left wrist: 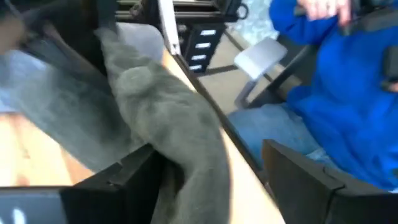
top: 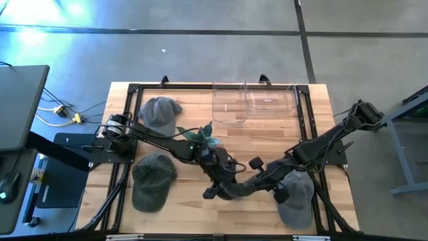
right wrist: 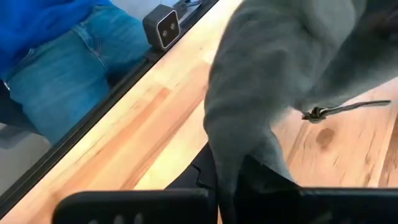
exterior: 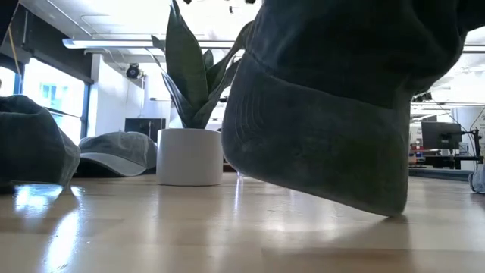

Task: Pick & Place hat
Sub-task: Put the right green cap into the left transparent bin

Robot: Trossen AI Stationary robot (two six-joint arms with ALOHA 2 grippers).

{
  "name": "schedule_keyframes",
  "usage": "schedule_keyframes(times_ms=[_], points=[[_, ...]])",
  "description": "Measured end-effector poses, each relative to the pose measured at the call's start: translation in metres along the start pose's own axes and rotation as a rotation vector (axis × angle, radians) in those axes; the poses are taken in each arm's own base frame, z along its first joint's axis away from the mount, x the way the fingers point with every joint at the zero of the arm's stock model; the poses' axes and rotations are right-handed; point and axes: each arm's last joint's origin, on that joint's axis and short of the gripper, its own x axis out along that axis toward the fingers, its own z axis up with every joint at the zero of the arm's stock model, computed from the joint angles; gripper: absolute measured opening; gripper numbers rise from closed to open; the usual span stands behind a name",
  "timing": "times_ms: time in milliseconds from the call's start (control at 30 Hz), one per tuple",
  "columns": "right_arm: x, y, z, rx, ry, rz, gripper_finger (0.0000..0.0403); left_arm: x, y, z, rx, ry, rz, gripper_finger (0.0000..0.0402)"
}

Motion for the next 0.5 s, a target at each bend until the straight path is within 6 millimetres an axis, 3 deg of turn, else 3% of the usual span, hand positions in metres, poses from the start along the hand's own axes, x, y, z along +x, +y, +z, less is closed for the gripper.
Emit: schedule_keyframes(times_ms=[200, 367, 500], points=[[-0.001, 0.005, 0.0, -0.014, 0.002, -0.004, 0.0005, -0.002, -0.001, 0.009, -0.059, -0.079, -0.006, 0.025], [-0.014, 0.012, 0.005, -0.032, -0.038, -0.009, 0.0004, -0.003, -0.004, 0.019, -0.072, -0.163, -0.056, 0.019], [-0.024, 0.018, 0.009, -0.047, -0.082, 0.008, 0.0004, -0.003, -0.002, 0.018, -0.091, -0.164, -0.003, 0.0131]])
